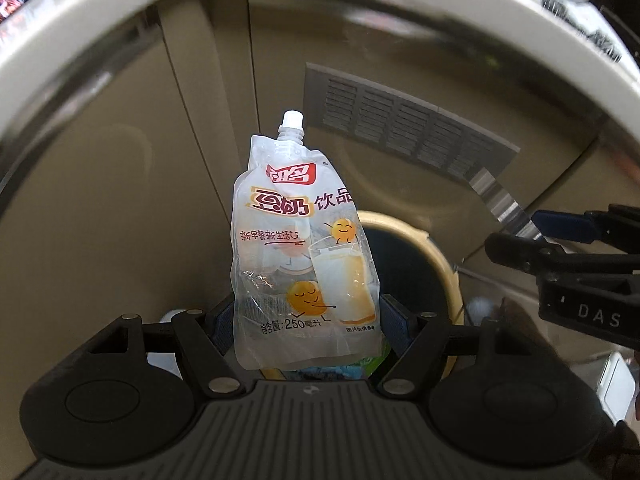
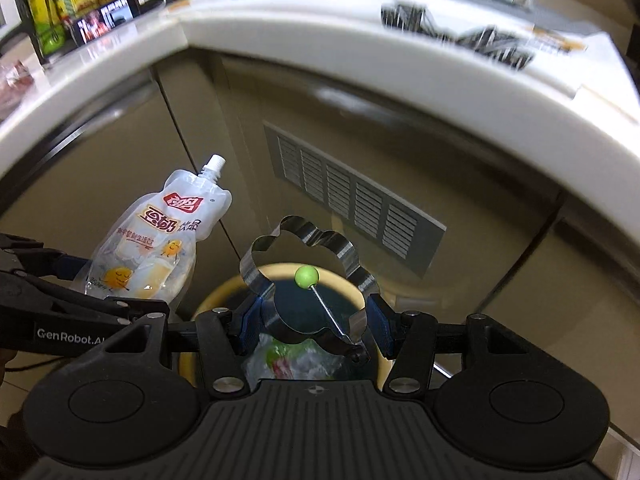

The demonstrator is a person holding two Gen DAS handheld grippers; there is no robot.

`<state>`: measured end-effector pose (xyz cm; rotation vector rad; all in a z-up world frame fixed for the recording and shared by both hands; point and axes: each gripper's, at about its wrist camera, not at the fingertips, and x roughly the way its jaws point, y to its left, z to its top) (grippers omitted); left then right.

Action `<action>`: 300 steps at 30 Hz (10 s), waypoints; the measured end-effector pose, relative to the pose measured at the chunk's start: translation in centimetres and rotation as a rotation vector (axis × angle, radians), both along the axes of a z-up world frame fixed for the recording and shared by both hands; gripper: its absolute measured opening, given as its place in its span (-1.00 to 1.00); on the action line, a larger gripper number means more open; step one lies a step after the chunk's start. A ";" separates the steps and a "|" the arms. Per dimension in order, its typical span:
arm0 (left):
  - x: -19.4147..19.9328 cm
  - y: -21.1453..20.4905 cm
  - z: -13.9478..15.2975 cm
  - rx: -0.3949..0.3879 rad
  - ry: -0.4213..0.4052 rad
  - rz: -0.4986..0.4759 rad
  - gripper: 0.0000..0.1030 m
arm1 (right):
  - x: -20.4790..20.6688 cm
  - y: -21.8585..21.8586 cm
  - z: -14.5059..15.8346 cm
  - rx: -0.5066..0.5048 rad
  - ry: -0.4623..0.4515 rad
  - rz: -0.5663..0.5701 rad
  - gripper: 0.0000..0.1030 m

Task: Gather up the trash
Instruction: 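Lower both tools into the bin and open them to drop the items, then raise both open tools out of the bin back toward the mat, then grasp the toothpaste box with the right tool while the left grasps the toothbrush, then carry the toothpaste box and white toothbrush down toward the bin, then lower both tools into the bin and open them to drop the items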

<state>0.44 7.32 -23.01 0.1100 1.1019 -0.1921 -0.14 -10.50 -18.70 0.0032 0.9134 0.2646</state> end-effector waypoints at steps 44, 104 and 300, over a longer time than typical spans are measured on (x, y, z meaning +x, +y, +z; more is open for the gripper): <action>4.6 -2.2 -9.8 0.072 0.216 -0.110 0.99 | 5.2 1.9 -10.6 -0.020 0.285 -0.032 0.45; -1.3 3.2 14.0 0.111 -0.372 0.085 0.99 | 12.6 -9.3 13.1 0.134 -0.468 -0.471 0.97; 4.5 -1.1 -9.7 -0.068 0.236 -0.097 -0.80 | 2.6 3.3 -9.9 -0.168 0.221 0.165 -0.41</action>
